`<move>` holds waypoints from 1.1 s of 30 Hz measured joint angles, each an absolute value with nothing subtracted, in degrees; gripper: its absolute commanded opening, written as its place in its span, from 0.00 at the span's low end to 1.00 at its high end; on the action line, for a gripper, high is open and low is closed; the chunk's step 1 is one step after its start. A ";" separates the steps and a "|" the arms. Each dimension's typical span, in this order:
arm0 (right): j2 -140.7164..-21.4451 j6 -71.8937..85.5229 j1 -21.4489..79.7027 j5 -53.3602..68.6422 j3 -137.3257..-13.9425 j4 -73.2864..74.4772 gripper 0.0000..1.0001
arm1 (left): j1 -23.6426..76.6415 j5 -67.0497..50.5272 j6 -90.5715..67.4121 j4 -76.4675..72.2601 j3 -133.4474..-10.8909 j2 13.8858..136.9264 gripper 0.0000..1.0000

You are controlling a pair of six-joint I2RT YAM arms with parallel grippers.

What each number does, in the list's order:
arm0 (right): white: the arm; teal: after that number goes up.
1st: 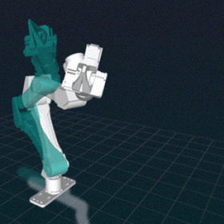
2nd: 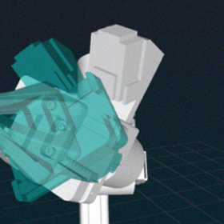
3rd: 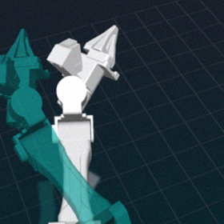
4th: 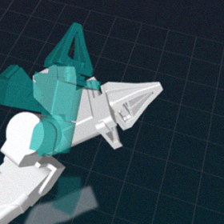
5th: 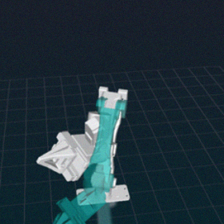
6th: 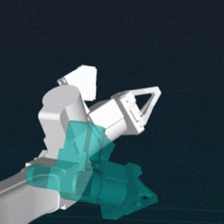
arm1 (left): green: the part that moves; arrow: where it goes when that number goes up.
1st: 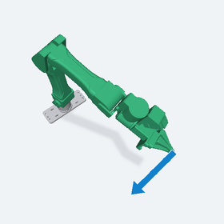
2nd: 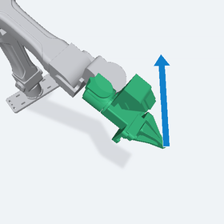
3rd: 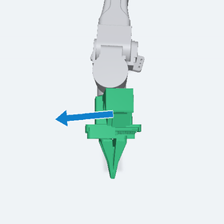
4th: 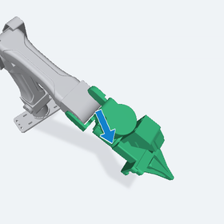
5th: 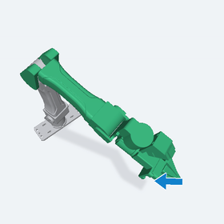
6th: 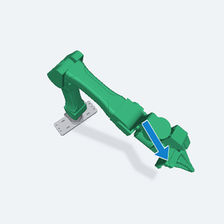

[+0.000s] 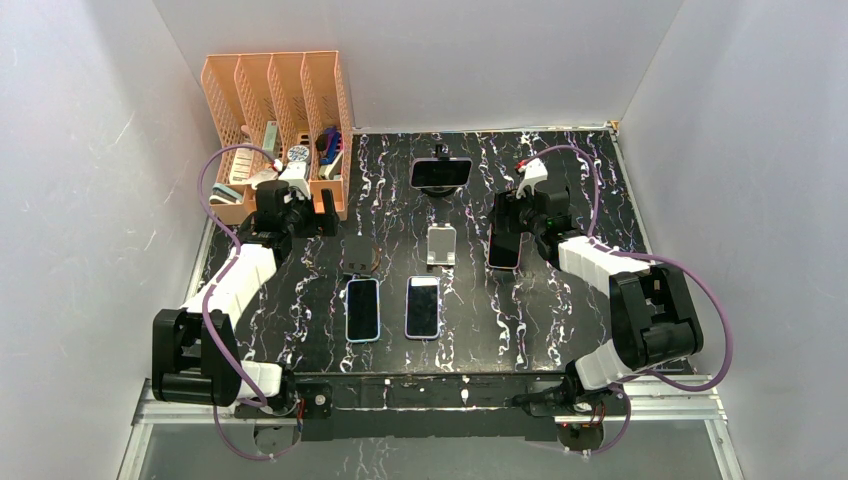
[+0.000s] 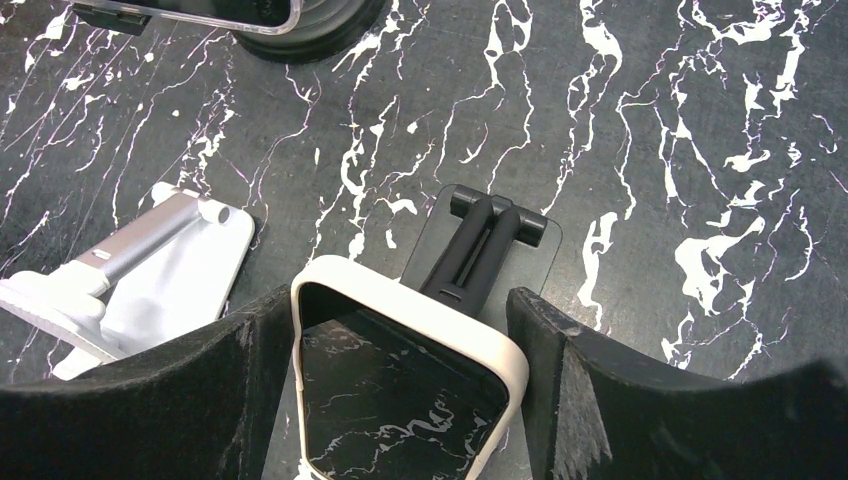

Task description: Place the phone on the phone stand

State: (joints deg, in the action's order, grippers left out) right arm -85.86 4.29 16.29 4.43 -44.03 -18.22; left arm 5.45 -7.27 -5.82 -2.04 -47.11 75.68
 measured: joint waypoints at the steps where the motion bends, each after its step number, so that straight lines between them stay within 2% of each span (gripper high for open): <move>1: -85.86 4.25 16.32 4.43 -44.03 -18.22 0.67 | 5.45 -7.27 -5.78 -2.04 -47.11 75.68 0.98; 33: -75.22 2.68 16.75 5.74 -41.34 -18.63 0.70 | 5.76 -7.31 -5.74 -2.04 -47.11 75.68 0.98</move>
State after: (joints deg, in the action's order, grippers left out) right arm -75.22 2.68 16.75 5.74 -41.34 -18.63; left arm 5.76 -7.31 -5.74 -2.04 -47.11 75.68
